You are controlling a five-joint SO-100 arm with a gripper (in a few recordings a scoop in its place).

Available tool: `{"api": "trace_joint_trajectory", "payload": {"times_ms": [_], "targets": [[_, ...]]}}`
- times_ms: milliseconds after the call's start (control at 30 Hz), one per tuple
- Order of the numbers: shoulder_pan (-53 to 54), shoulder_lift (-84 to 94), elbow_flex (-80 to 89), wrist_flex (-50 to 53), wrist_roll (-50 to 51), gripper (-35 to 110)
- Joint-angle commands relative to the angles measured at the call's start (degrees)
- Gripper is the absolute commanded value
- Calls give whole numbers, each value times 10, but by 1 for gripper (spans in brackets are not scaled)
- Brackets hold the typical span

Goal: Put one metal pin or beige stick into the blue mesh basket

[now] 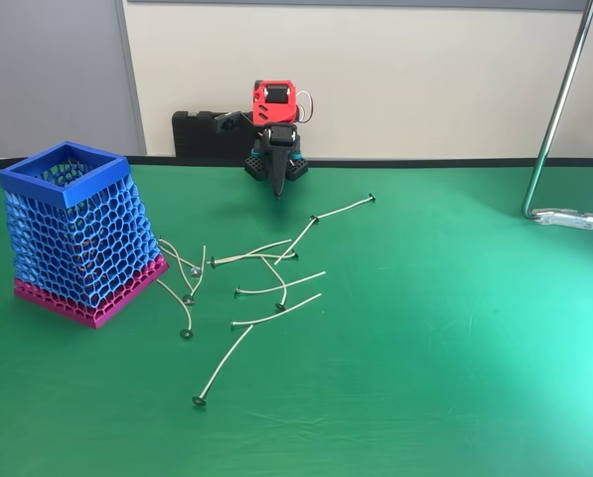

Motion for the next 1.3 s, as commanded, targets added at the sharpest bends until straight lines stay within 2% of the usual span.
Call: {"api": "trace_joint_trajectory", "payload": {"times_ms": [0, 833, 1267], "targets": [[4, 4, 3, 4, 6, 1], [11, 4, -8, -2, -2, 1], [14, -20, -86, 72, 3, 0]]}}
